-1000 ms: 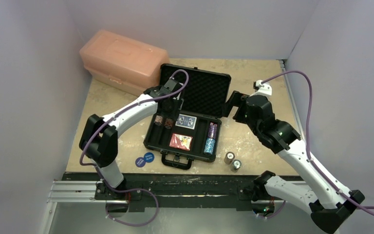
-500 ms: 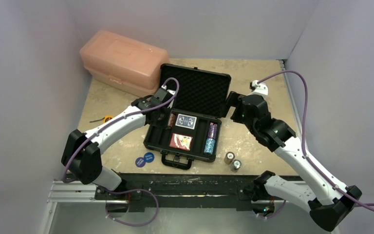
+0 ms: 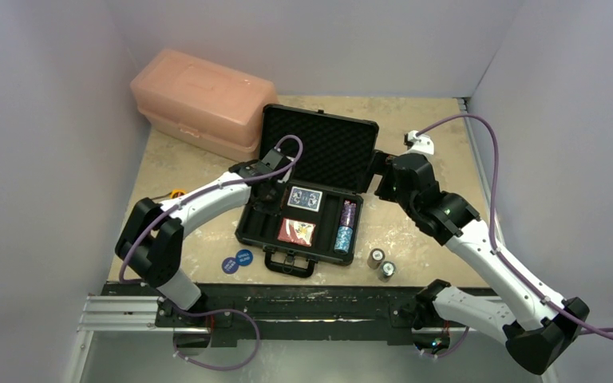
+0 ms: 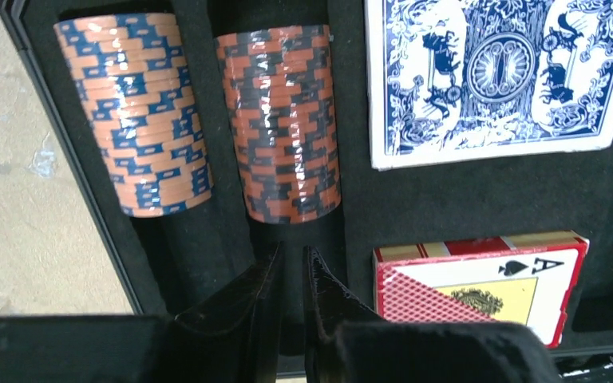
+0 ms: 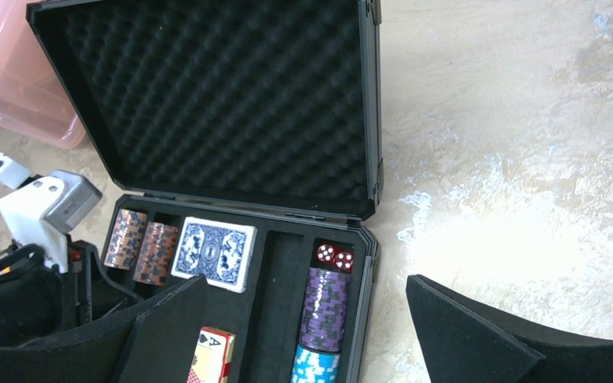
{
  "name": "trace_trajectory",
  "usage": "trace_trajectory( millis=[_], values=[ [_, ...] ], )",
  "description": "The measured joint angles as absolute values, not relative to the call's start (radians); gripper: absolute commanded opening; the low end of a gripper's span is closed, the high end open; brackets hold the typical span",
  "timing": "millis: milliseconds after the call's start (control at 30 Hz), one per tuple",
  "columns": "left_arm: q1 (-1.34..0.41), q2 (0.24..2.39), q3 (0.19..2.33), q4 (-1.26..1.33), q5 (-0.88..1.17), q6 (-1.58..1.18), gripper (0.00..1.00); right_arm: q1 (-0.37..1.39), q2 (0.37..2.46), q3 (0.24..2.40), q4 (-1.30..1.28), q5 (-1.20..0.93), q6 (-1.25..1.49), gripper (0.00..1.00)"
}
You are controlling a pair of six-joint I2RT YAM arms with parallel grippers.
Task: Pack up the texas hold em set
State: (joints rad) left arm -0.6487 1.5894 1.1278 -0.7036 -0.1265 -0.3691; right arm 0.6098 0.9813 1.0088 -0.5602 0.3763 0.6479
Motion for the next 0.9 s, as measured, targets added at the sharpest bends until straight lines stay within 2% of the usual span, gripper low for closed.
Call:
trace_trajectory(
  millis=[667, 900],
  values=[
    [-0.624, 1.705, 1.237, -0.715, -0.118, -0.299, 0.12, 0.61, 0.981, 1.009, -0.57, 0.377, 0.649, 0.99],
    [-0.622, 1.71, 1.245, -0.723, -0.106, -0.293, 0.22, 0.61, 0.981, 1.009, -0.576, 0.377, 0.66, 0.99]
  ],
)
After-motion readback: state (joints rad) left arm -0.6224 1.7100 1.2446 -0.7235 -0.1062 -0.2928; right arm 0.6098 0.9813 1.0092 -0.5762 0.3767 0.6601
